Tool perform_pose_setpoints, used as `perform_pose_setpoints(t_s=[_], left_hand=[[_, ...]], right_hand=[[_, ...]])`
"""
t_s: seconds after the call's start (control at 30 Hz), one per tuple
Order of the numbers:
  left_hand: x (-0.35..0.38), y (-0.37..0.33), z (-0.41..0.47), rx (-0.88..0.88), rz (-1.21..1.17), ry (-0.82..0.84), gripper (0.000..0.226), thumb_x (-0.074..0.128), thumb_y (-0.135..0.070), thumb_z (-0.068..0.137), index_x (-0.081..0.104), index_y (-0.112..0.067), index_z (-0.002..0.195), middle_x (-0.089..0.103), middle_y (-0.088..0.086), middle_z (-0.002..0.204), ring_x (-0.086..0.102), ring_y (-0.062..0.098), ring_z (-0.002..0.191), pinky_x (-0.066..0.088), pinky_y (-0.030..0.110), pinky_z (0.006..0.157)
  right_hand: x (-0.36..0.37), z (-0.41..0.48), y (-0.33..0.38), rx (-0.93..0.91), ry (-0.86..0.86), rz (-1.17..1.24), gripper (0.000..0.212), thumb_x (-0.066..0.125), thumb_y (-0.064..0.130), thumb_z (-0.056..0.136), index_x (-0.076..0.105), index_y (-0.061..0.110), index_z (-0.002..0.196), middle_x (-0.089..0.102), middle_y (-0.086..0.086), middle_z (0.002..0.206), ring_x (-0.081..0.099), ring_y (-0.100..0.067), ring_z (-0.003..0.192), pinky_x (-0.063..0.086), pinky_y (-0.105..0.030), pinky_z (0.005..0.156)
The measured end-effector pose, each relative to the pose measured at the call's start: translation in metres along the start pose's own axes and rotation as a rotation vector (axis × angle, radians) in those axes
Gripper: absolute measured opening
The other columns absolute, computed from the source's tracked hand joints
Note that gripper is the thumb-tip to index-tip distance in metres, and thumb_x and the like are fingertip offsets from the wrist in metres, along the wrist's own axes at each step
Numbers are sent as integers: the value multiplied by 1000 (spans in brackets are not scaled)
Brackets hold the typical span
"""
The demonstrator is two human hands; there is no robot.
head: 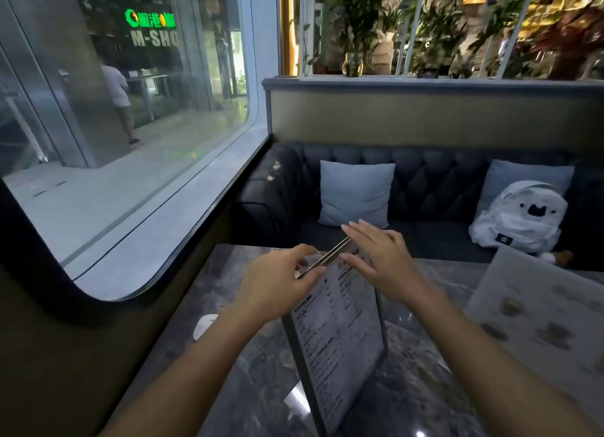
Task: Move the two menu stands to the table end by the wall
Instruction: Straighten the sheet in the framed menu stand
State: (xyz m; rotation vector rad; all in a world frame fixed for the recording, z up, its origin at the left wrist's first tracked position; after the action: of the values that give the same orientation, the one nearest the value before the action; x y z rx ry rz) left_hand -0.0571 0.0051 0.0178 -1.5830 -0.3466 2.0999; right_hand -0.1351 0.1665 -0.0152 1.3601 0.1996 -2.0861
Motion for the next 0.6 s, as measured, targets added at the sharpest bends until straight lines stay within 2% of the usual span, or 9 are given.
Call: perform_pose_setpoints(t_s=[0.17, 0.37, 0.5, 0.6], left_hand=[[9, 0, 5, 58, -20, 59, 20, 55, -29, 87, 65, -31, 104, 72, -6, 98, 64, 13, 88, 53, 39, 78], [10, 0, 6, 88, 34, 29, 20, 54, -29, 87, 67, -31, 102, 74, -3, 96, 64, 16, 88, 52, 36, 74], [9, 2, 8, 64, 72, 15, 20, 55, -31, 87, 67, -34, 102, 73, -4, 98, 63, 17, 92, 47, 32, 74], [8, 7, 13, 25, 100, 16, 20, 56, -32, 86, 66, -38, 102, 73, -3, 100, 63, 22, 93, 47, 33, 73]], right_hand=[[3, 4, -4, 14, 20, 14, 47, 46, 50, 87, 48, 27, 127, 48, 6, 139, 31, -7, 133, 15, -21, 93], [-7, 10, -2, -21, -23, 5, 43, 49, 57, 80, 59, 27, 109, 61, 9, 118, 48, -9, 114, 15, -25, 83], [-8, 15, -1, -1, -26, -13, 40, 52, 60, 76, 60, 28, 98, 60, 13, 107, 48, -7, 106, 11, -24, 78], [-11, 16, -5, 60, -43, -8, 41, 52, 65, 72, 61, 30, 91, 52, 20, 94, 43, -5, 100, 9, -25, 76]])
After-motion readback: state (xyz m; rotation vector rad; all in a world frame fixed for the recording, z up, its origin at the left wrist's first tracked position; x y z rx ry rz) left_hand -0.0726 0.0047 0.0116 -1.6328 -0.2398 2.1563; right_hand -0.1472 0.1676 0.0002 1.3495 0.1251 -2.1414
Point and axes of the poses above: each hand's wrist, its own z-axis towards the middle knuckle, its own x-axis out of the palm, y = z × x, the point moved 6 cm from there along z, towards the middle knuckle
